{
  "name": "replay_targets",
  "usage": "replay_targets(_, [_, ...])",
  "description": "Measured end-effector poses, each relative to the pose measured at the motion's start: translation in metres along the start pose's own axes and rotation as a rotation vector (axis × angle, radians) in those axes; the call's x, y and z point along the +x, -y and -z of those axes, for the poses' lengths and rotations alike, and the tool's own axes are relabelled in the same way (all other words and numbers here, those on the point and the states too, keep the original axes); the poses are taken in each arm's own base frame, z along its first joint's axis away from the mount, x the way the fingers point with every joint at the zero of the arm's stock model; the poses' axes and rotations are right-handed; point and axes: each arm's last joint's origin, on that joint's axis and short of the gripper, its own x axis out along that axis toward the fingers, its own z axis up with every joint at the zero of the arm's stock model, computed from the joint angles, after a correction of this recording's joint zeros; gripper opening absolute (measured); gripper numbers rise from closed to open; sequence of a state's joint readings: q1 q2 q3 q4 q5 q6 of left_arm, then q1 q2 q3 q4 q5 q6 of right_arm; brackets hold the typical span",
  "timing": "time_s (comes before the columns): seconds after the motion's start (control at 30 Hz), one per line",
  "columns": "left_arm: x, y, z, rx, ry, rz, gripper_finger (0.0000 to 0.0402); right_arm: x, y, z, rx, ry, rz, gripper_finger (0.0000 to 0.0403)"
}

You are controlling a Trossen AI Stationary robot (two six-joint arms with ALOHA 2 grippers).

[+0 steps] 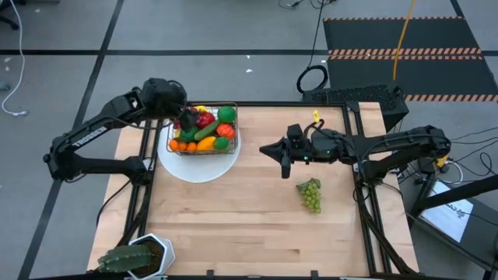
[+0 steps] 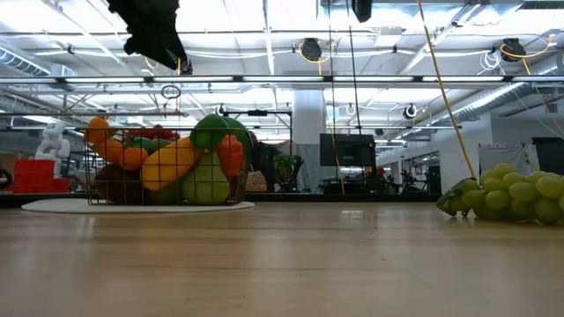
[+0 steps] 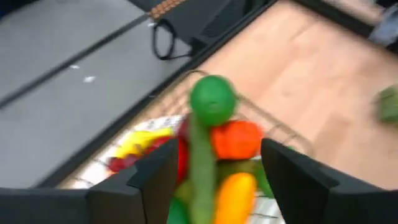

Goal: Build produce basket
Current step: Put the green grapes into the wired basket

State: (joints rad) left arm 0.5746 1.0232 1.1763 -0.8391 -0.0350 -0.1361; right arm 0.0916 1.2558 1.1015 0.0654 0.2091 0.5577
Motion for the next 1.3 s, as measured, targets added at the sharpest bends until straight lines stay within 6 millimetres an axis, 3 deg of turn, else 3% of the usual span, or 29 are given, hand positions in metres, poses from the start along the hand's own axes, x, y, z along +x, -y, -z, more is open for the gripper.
replay_targets(0.3, [-0.010, 0.024, 0.006, -0.164, -0.017, 0.145, 0.0181, -0.012, 0.013, 0.015, 0.119, -0.199, 0.141, 0.0000])
replay_targets(0.67, [-0.001, 0.063, 0.015, -0.172, -0.120, 0.262, 0.0140, -0.050, 0.035, 0.038, 0.497, -0.507, 0.488, 0.0001])
replay_targets(1.0, [-0.007, 0.110, 0.035, -0.239, -0.240, 0.368, 0.0131, -0.064, 0.062, 0.055, 0.410, -0.782, 0.622, 0.0063])
replay_targets(1.2, [-0.019, 0.141, 0.053, -0.251, -0.250, 0.378, 0.0131, -0.062, 0.086, 0.078, 0.282, -0.979, 0.423, 0.0098])
replay_targets(1.3, [-0.022, 0.155, 0.061, -0.256, -0.264, 0.384, 0.0131, -0.063, 0.102, 0.094, 0.285, -1.032, 0.408, 0.0105])
